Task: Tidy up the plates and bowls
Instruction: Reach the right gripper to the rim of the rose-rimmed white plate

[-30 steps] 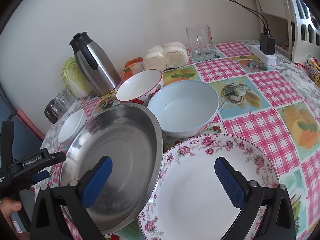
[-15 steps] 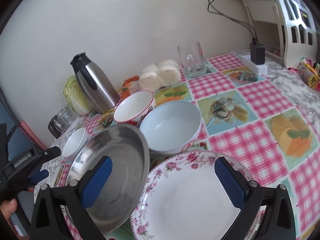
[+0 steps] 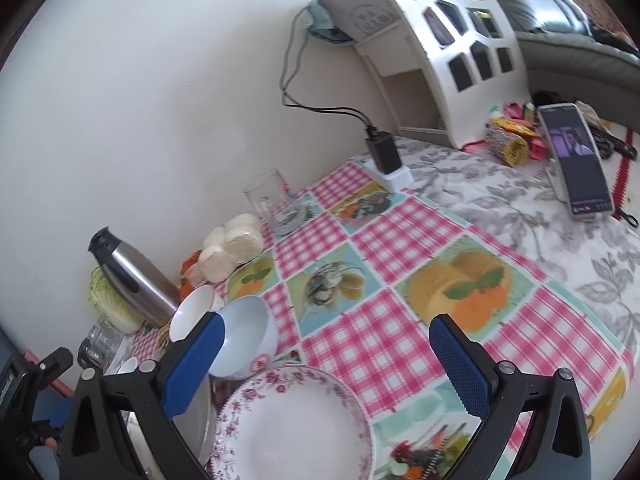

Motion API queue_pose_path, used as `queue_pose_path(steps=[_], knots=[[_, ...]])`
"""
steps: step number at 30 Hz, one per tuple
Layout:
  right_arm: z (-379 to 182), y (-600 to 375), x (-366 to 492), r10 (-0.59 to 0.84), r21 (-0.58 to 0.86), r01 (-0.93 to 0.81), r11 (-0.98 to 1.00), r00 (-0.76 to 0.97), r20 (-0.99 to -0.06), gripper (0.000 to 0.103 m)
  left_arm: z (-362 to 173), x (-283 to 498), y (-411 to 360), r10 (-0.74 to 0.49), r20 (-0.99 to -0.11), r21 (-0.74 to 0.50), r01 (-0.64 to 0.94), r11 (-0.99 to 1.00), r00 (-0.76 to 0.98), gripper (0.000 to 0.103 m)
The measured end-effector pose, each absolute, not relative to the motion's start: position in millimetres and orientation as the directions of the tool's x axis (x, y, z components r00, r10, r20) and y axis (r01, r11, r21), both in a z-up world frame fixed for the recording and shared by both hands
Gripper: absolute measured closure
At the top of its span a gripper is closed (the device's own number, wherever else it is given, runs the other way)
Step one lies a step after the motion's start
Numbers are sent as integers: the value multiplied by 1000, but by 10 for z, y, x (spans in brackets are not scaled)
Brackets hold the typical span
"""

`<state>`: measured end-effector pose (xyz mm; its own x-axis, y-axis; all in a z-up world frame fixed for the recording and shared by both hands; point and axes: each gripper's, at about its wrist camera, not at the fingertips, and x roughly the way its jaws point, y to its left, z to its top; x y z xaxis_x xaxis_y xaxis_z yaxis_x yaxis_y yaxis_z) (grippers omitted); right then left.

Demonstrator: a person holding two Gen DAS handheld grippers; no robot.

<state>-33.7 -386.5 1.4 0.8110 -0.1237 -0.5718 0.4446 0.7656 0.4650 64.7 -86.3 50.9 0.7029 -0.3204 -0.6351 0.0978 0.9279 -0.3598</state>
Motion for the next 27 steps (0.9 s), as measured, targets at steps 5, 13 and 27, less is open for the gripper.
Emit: queue_pose_path(steps=[5, 13, 27], knots=[[-37, -3950, -426, -118, 464, 461, 757, 794, -597, 0, 438, 514, -1080, -355, -676, -391, 95, 916, 646, 0], [-70, -4011, -503, -121, 473, 484, 736, 782, -611, 0, 391, 329, -1285, -399, -702, -424, 104, 900, 589, 0], [-319, -4021, -434, -56, 464, 516, 720, 710, -702, 0, -17, 7, -1689, -475, -789, -479, 95, 873, 389, 0]])
